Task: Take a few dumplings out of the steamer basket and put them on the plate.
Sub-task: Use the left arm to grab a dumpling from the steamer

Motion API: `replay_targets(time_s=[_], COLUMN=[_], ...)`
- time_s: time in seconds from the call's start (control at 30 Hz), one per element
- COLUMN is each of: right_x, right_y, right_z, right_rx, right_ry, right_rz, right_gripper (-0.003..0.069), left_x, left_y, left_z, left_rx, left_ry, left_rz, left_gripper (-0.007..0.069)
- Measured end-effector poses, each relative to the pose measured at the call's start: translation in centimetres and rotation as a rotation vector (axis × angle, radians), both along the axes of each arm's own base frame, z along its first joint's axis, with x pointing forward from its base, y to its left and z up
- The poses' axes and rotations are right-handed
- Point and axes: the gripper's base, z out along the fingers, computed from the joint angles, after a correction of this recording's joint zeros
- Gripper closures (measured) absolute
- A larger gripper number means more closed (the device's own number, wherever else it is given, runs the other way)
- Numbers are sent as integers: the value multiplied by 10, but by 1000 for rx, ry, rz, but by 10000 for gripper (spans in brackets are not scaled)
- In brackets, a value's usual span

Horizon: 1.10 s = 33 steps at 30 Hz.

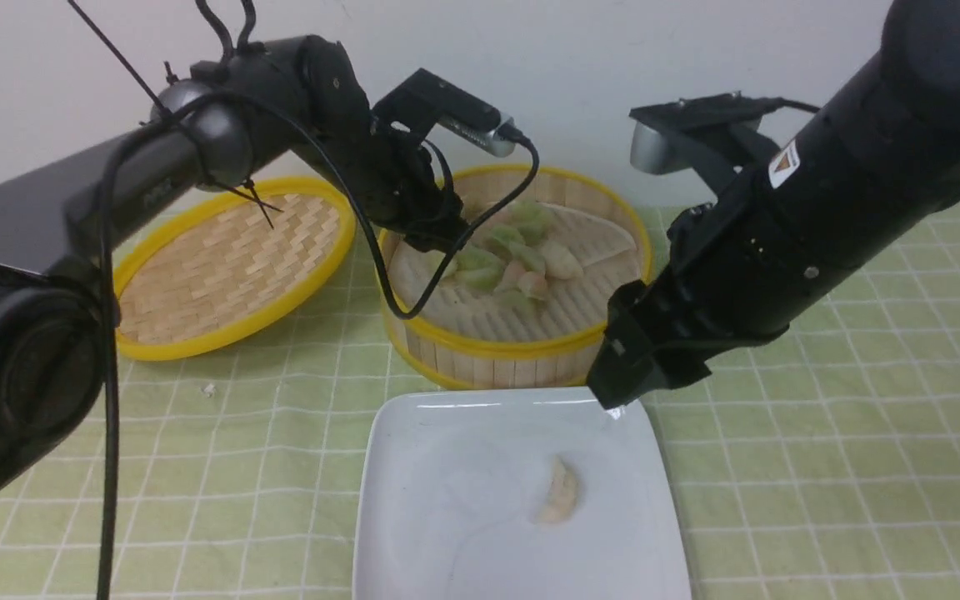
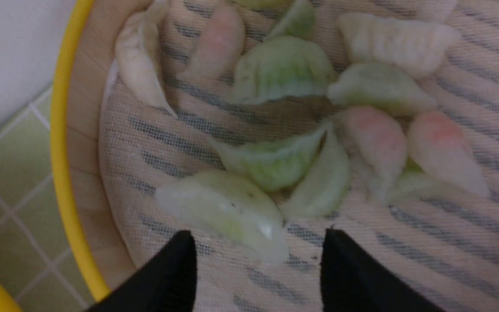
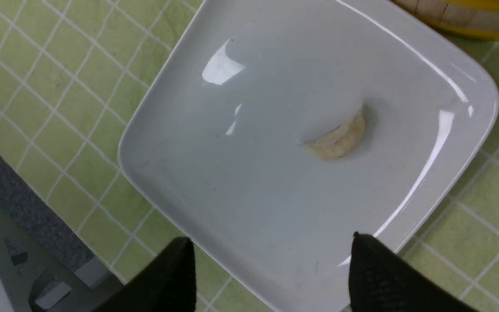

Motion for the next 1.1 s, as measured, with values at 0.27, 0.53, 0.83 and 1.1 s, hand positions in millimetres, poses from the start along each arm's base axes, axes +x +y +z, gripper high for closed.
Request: replay_targets(time_s=[0.27, 0.53, 0.83, 1.1], right_x=[-1, -1, -1, -1], right_y=[-1, -1, -1, -1], right_z=[2, 2, 2, 2], right_rx=[0, -1, -1, -1], right_ry=[1, 2, 2, 4], right_rz=[-9, -11, -11, -10], right_gripper=[225, 225, 225, 225], left_x=[6, 10, 8, -2], left_y=[-8, -5, -10, -26], left_z=[-30, -48, -50, -27], left_rx=[65, 147, 186, 230], left_ry=[-20, -19, -35, -84], left_rz=[-61, -78, -109, -154], left_gripper=[155, 157, 512, 568])
